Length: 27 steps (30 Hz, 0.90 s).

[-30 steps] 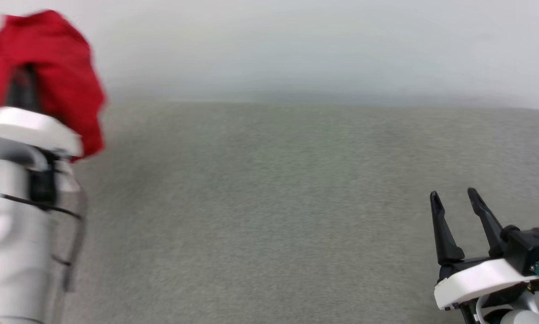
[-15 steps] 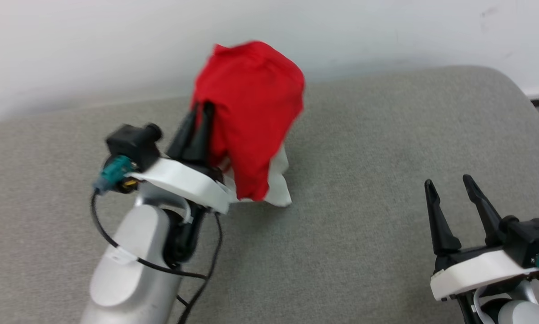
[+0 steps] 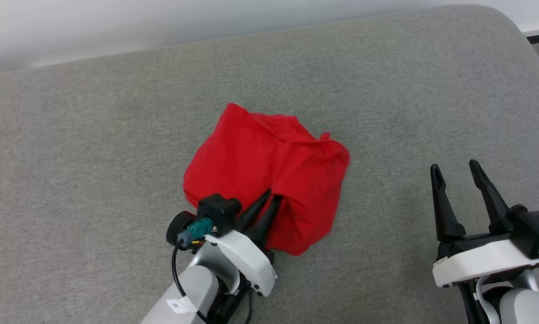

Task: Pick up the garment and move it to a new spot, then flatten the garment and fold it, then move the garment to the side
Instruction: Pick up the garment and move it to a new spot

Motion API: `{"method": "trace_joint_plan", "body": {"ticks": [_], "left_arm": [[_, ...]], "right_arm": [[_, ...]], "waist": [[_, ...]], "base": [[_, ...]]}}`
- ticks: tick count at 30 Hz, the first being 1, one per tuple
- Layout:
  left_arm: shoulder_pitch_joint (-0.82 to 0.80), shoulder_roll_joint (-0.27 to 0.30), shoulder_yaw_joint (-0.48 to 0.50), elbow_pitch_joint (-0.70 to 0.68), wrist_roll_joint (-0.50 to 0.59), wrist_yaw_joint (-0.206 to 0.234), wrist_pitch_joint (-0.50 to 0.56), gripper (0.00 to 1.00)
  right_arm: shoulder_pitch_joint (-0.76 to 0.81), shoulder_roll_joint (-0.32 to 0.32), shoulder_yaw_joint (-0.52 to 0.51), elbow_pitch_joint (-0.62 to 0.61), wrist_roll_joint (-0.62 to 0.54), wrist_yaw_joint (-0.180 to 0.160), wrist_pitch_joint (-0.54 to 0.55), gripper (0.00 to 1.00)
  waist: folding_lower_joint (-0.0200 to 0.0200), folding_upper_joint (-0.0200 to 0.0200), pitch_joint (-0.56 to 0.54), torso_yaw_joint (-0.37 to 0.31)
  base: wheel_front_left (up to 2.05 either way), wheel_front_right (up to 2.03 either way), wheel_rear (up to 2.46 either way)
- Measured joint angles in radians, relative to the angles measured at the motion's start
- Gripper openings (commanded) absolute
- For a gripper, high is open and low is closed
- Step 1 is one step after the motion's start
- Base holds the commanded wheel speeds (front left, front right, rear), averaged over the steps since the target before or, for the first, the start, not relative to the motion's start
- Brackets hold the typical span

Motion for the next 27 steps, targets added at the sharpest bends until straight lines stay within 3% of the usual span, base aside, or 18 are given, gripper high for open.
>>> {"method": "trace_joint_plan", "body": {"ticks": [1,2,3,10,20,27], "left_arm": [[0.004,-0.004,-0.013,-0.001,-0.007,-0.006,-0.006,0.5],[0.005,-0.006,-0.02,-0.004,-0.01,-0.008,-0.02,0.95],[0.005,-0.006,-0.024,-0.008,-0.012,-0.009,-0.027,1.0],[-0.001,-0.005,-0.02,-0.051,0.002,0.005,-0.08,1.0],[0.083,0.044,0.122,-0.14,0.045,0.154,-0.114,1.0],[0.229,0.109,0.256,-0.192,0.044,0.219,-0.117,1.0]], "right_arm": [[-0.005,0.0,-0.001,0.002,-0.001,0.0,-0.001,1.0],[-0.008,0.0,-0.001,0.005,-0.001,0.0,-0.002,1.0],[-0.009,0.0,-0.002,0.007,-0.002,0.0,-0.005,1.0],[0.005,0.0,-0.005,0.028,-0.012,0.0,0.007,1.0],[0.075,0.0,-0.024,0.025,-0.019,0.0,0.039,1.0],[0.115,0.0,-0.033,0.015,-0.019,0.0,0.054,1.0]], "waist": [[0.0,0.0,-0.001,0.006],[0.0,0.0,-0.005,0.013],[0.0,0.0,-0.011,0.018],[0.0,0.0,-0.086,0.063],[-0.0001,0.0,-0.192,0.141],[-0.0001,-0.0001,-0.239,0.163]], "base": [[0.0,0.0,0.0],[0.0,0.0,0.0],[0.0,0.0,0.0],[0.0,0.0,0.0],[0.0,0.0,0.0],[0.0,0.0,0.0]]}}
